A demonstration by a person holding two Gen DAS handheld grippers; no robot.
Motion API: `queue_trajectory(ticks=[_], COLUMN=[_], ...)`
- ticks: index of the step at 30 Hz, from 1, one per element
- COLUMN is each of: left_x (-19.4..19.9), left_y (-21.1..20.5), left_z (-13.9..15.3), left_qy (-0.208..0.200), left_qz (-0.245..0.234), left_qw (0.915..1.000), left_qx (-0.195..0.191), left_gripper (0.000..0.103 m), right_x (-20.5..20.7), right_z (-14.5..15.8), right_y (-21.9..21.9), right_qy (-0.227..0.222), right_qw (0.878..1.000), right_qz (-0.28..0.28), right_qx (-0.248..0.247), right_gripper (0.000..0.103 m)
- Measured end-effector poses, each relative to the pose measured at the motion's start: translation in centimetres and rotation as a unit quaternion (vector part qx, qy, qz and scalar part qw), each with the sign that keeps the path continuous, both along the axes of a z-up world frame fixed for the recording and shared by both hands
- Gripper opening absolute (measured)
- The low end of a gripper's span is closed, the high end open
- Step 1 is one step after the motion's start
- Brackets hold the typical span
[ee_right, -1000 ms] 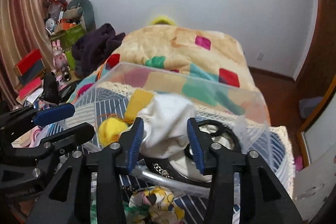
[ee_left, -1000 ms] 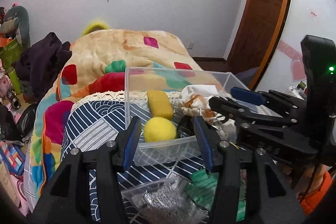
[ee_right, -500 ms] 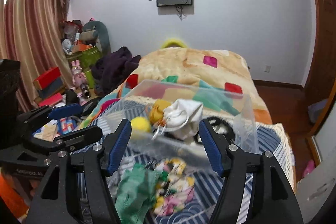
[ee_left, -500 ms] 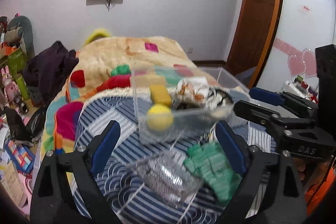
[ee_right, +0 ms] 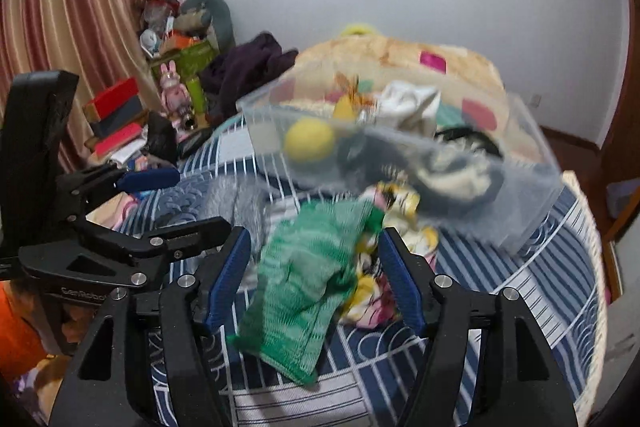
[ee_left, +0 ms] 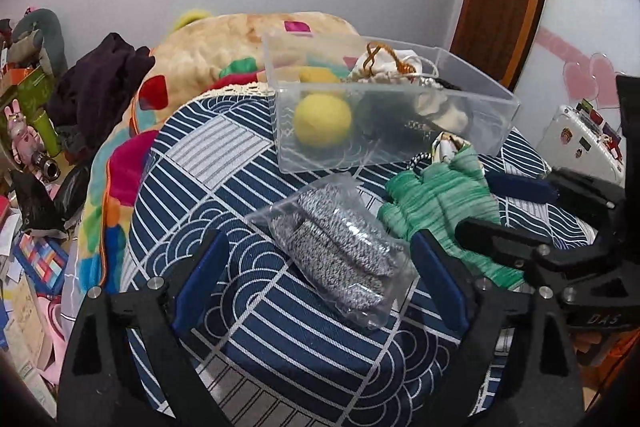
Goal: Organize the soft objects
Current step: 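Grasp the silver mesh bag with the left tool while the right tool grasps the green knit glove, then place the mesh bag into the box with the left tool while the right tool drops the glove in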
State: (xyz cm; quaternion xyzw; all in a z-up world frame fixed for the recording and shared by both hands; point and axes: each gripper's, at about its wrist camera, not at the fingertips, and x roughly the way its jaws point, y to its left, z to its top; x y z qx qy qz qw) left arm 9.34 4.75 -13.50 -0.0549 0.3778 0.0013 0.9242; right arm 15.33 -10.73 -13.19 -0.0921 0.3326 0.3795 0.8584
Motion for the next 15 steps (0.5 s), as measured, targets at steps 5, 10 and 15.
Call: queue_trajectory(ticks=[5, 10, 15], left_x=[0.4, 0.8, 0.7], left_y=[0.1, -0.1, -0.5], left_z=[-0.6, -1.4, -1.5], left_qy=[0.001, 0.016, 0.016], left_qz=[0.004, -0.020, -0.034], left_qw=[0.9999, 0.9986, 0.9978], left_qx=[-0.014, -0.046, -0.055], left_gripper=[0.088, 0.066, 0.048], right_x=[0.4, 0.2, -0.3], right_z=[-1.6, -1.8, -1.4], right_y=[0.1, -0.3, -1.0], right_qy=[0.036, 0.039, 0.036], right_qw=[0.999, 0.999, 0.999], right_qz=[0.006, 0.002, 0.001], right_qx=[-0.002, 0.008, 0.023], right_gripper=[0.039, 0.022, 0.014])
